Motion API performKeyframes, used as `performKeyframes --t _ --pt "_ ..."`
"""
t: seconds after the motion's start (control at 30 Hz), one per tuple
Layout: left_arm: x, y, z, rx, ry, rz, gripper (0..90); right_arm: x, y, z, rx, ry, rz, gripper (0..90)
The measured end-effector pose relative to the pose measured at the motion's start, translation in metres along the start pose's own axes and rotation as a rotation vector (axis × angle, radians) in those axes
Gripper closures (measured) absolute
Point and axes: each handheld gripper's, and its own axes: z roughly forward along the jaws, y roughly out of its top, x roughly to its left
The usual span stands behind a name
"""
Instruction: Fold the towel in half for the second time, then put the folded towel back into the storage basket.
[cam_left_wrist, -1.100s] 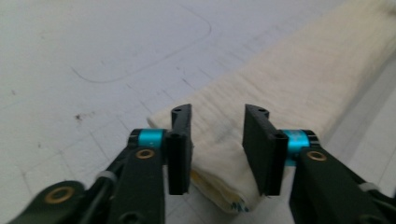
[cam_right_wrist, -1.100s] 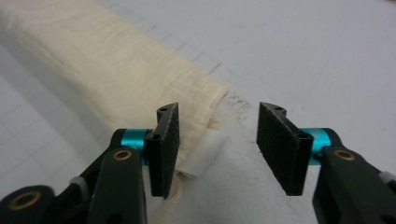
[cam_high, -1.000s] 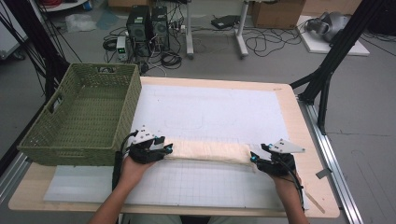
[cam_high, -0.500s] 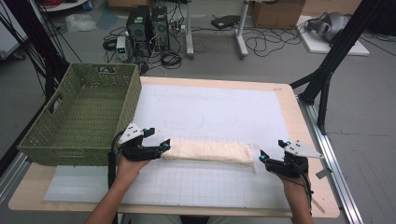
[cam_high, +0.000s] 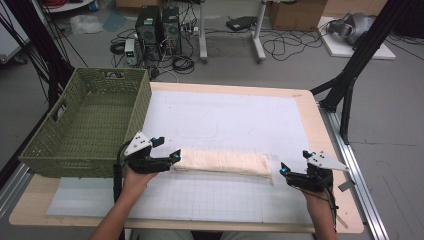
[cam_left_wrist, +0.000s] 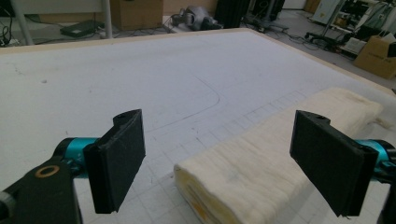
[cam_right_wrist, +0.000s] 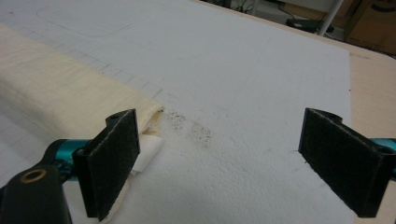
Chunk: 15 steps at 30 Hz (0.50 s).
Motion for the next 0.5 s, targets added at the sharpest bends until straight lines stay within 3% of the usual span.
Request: performKeyframes --t 0.5 --pt "0.0043 -0.0051 0.0023 0.046 0.012 -0.018 21.1 -0.0029 -0.0025 0.0048 0.012 0.005 0.011 11.8"
